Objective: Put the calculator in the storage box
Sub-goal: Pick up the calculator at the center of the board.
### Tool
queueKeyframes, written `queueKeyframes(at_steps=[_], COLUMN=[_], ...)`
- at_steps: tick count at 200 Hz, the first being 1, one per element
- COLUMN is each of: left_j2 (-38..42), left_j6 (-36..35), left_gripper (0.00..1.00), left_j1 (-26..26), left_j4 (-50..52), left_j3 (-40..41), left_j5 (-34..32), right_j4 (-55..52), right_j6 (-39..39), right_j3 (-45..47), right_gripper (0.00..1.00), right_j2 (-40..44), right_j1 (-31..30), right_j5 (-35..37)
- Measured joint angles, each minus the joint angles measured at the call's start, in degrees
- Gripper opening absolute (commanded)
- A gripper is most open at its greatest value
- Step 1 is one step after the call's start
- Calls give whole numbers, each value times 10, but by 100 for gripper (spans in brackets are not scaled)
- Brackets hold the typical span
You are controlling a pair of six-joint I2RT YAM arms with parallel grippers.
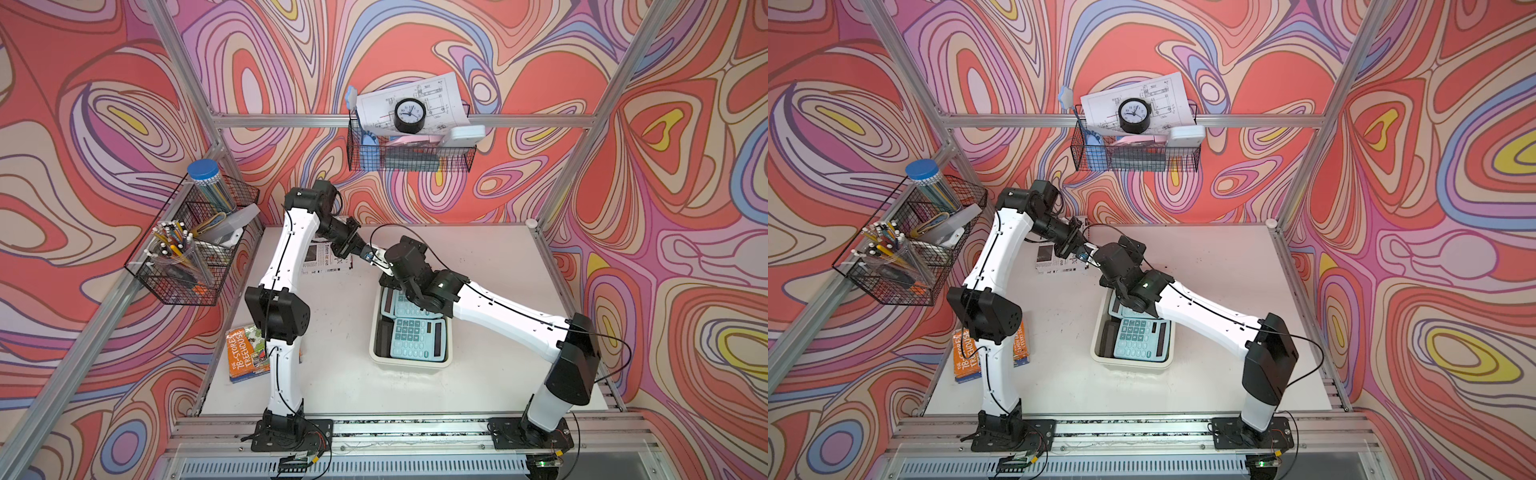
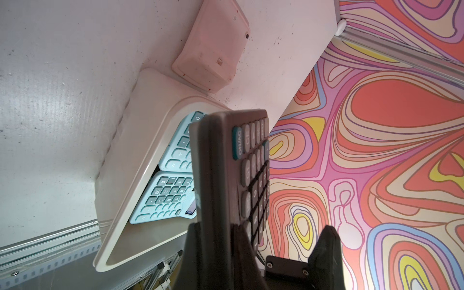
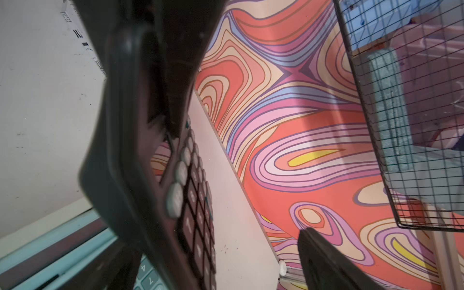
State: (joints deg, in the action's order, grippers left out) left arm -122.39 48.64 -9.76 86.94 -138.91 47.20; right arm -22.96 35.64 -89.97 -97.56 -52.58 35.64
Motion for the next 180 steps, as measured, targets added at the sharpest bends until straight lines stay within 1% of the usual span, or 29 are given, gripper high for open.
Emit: queueKeyframes(at_steps=[30, 55, 77, 95, 122, 139, 162, 180], left_j2=[0, 0, 5, 28, 85, 126, 179, 209], left_j6=[7, 7, 4, -2, -13, -22, -26, -26], left_gripper=[0, 0, 0, 0, 0, 0, 0, 0], left_j1=[0, 2, 4, 5, 5, 4, 3, 3], left_j4=[-18, -37, -59, -90, -147, -191, -256, -307], left_j3=[0, 0, 5, 34, 101, 146, 212, 258], left_j5=[-20, -49, -78, -96, -109, -113, -106, -91], right_j4=[-54, -125, -185, -222, -265, -278, -275, -242], right_j6=[-71, -155, -240, -303, -394, -447, -522, -586], right_j3=[-5, -50, -98, -132, -177, -199, -198, -169], right_gripper=[98, 98, 97, 95, 91, 88, 84, 82], right_j2=[40, 44, 44, 44, 35, 19, 1, -5], right_j1=[3, 19, 54, 96, 178, 231, 296, 342], right_j5=[-28, -71, -122, -172, -273, -356, -479, -581])
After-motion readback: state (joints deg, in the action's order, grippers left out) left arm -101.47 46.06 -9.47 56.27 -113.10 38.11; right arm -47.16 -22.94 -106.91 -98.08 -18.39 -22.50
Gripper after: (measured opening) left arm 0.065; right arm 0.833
